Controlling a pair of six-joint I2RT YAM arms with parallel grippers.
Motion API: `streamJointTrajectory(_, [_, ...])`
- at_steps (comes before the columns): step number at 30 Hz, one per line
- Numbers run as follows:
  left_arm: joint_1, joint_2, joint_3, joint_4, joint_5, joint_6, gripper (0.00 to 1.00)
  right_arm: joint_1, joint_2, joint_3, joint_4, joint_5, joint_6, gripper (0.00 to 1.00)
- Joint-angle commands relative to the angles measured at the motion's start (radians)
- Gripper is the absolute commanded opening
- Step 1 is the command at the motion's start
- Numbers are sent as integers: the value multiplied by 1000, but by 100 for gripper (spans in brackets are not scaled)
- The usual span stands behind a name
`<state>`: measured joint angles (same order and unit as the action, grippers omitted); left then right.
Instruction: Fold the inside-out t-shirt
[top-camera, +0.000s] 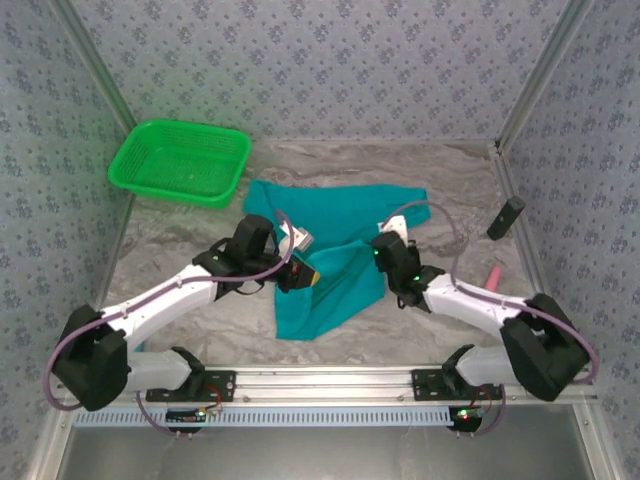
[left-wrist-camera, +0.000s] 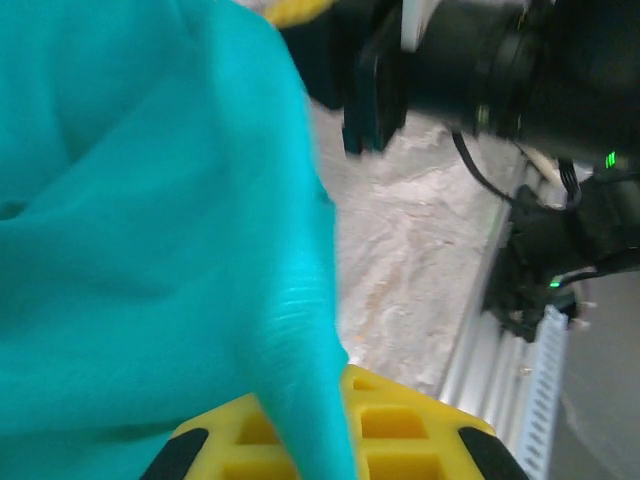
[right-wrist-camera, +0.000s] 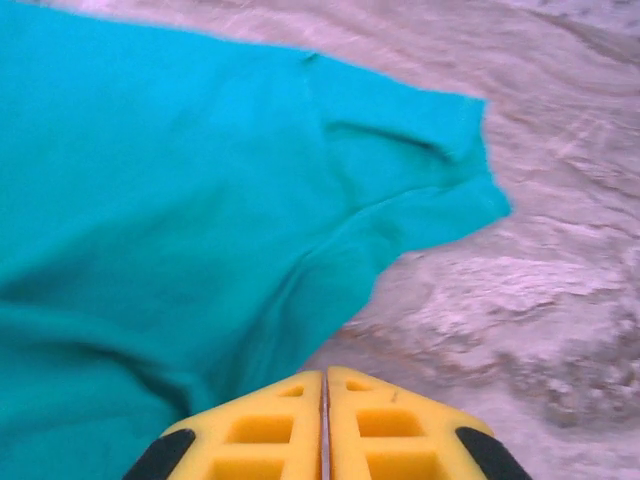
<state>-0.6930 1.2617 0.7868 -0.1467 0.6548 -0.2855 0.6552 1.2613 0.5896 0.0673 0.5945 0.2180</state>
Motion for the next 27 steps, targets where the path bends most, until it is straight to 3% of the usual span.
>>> streamJointTrajectory(1, [-4,44,105,50,131,-105,0,-5,-131,28,-136,-149,-2,18])
streamJointTrajectory(5, [9,108,257,-113,127,-51,0,27,-236,41,-273,-499,-65,27])
streamJointTrajectory(9, [47,129,315,-186,125,-19,0,178,-232,42,-275,-645,-118,40])
streamJointTrajectory(11, [63,127,320,-200,126,-16,0,235,-168,48,-201,-632,-33,47])
streamJointTrajectory(16, [81,128,338,-223,128,-15,0,229,100,164,-140,-459,157,49])
streamJointTrajectory(20, [96,114,338,-249,110,-4,0,230,264,190,75,-433,155,51])
streamJointTrajectory(27, [139,115,318,-238,88,-23,0,256,551,375,16,-397,31,53])
